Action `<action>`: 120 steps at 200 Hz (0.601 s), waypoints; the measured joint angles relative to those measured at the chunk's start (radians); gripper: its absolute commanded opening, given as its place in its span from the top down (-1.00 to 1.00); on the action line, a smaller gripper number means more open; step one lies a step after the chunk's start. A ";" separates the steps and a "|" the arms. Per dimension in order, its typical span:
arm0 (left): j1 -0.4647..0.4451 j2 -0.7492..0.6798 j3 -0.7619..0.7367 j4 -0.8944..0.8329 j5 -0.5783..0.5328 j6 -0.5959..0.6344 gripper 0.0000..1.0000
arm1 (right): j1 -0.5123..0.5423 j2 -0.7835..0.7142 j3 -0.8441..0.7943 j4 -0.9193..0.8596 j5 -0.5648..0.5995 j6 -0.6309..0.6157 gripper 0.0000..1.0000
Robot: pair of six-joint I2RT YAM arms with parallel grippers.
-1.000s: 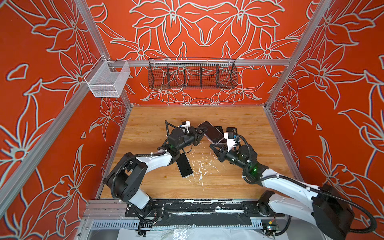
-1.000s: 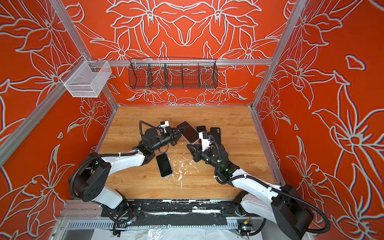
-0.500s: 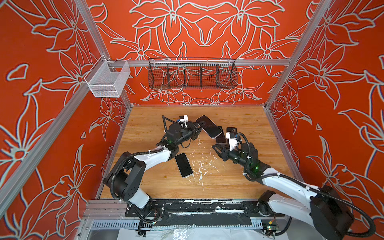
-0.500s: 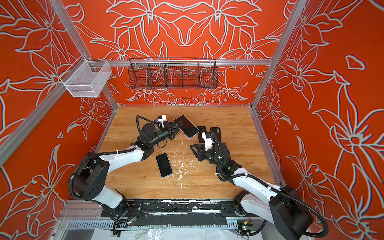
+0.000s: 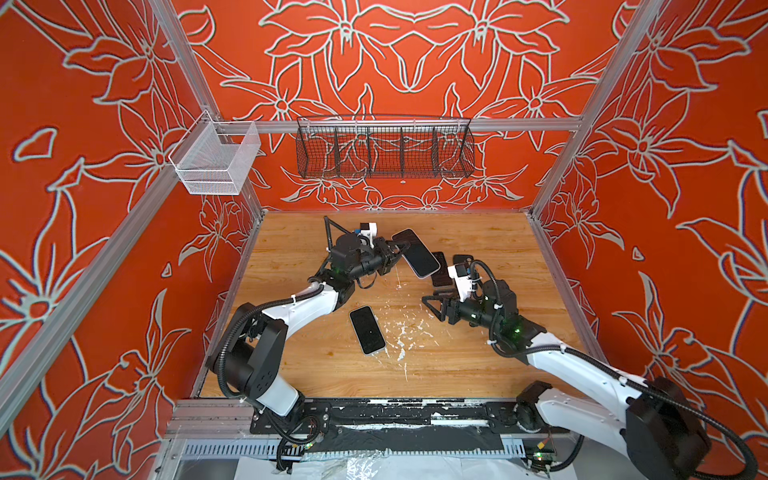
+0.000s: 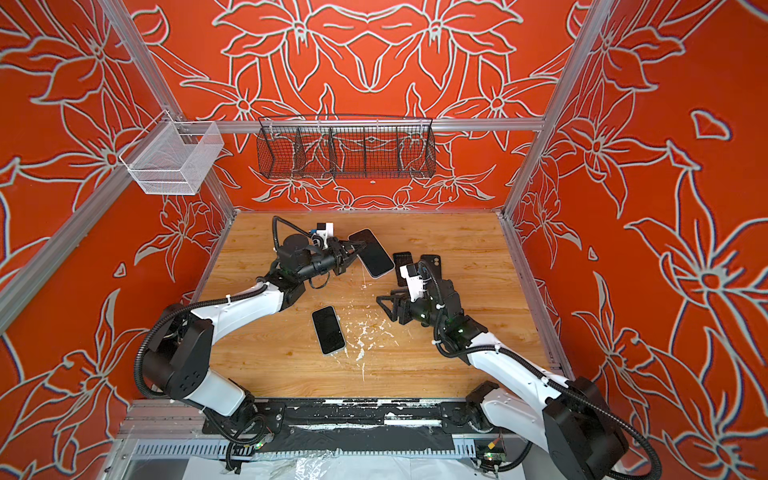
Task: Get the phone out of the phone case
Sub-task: 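Pass the pink-cased phone to the left gripper while the right draws back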
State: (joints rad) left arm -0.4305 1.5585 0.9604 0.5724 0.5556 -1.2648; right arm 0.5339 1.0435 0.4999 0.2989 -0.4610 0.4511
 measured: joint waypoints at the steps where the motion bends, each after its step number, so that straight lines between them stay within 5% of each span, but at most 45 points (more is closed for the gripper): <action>1: 0.000 0.000 0.003 -0.011 0.002 0.007 1.00 | 0.000 -0.001 0.003 -0.005 0.000 -0.006 -0.56; 14: 0.002 -0.010 0.035 -0.101 0.017 0.069 1.00 | -0.004 -0.003 0.032 -0.050 -0.007 -0.031 -0.94; 120: 0.107 -0.055 0.282 -0.642 0.164 0.502 1.00 | -0.034 0.019 0.317 -0.404 -0.154 -0.252 -0.91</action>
State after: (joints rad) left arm -0.3233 1.5036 1.2419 -0.0692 0.7193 -0.7624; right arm 0.4999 1.0622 0.8173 -0.1047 -0.6155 0.1989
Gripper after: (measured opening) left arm 0.100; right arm 0.959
